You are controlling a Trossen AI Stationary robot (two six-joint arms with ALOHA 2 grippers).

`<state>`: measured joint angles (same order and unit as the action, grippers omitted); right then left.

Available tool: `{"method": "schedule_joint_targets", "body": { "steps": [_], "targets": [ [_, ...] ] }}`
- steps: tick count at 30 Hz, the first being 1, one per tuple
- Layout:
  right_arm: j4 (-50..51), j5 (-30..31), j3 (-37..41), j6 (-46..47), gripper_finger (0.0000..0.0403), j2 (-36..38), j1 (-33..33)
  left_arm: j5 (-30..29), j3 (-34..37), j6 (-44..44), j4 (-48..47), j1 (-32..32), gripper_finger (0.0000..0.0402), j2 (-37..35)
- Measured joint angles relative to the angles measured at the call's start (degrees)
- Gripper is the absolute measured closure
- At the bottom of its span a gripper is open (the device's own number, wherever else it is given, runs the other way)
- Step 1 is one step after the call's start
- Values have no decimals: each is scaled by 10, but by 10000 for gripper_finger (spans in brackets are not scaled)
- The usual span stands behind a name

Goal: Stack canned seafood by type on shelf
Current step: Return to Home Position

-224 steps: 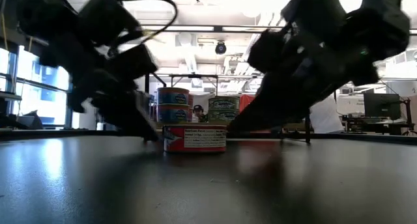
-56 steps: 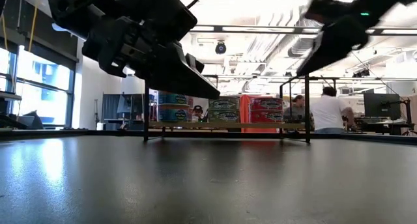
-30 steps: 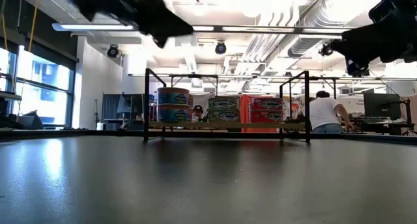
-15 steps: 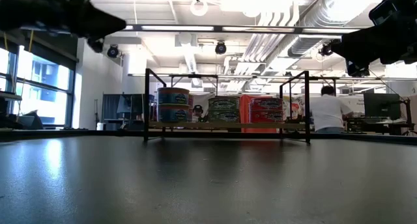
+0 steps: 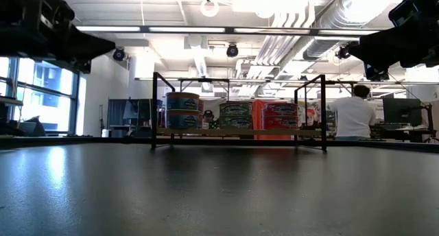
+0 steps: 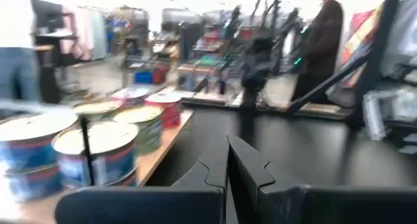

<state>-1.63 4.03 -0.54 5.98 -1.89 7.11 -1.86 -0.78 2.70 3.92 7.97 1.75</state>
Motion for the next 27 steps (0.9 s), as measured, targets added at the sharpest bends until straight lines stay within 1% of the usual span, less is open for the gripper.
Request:
{"method": "schedule_joint_targets", "body": {
  "steps": [3,8,11,13,16,20,23,27],
  "targets": [
    [0,0,0,0,266,0,0,-26,2,-18,-27,0,402,-16],
    [0,0,0,-1,266,0,0,-22,1,-34,-28,0,402,-15],
    [-3,28,0,-51,266,-1,-3,-5,1,-31,-31,0,402,-15],
    [-5,53,0,-59,266,0,-9,1,1,-29,-32,-3,402,-15],
    [-8,65,0,-55,266,0,-28,1,1,-34,-32,-6,402,-15],
    [-5,59,-1,-10,266,2,-50,1,1,-43,-32,-7,402,-12],
    [18,44,-7,-4,266,12,-58,1,1,-43,-33,-7,402,-6],
    [6,33,-3,2,266,17,-60,2,1,-43,-33,-7,402,2]
  ]
}}
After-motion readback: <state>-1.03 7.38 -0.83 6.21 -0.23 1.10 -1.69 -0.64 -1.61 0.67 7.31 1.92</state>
